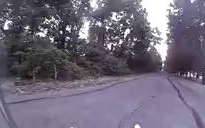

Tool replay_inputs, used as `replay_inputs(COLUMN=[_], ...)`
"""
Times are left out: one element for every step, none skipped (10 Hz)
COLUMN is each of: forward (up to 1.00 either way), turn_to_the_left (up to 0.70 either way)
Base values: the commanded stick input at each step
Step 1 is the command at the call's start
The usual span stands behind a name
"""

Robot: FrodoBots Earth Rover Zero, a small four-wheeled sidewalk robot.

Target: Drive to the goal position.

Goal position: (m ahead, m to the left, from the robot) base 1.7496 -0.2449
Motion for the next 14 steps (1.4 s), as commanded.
replay_inputs(forward=[0.7, 0.7, 0.7, 0.7, 0.7, 0.7, 0.7, 0.7, 0.7, 0.7, 0.7, 0.7, 0.7, 0.7], turn_to_the_left=[-0.2, -0.27, -0.33, -0.27, -0.15, -0.07, -0.04, -0.01, -0.06, -0.13, -0.2, -0.27, -0.34, -0.35])
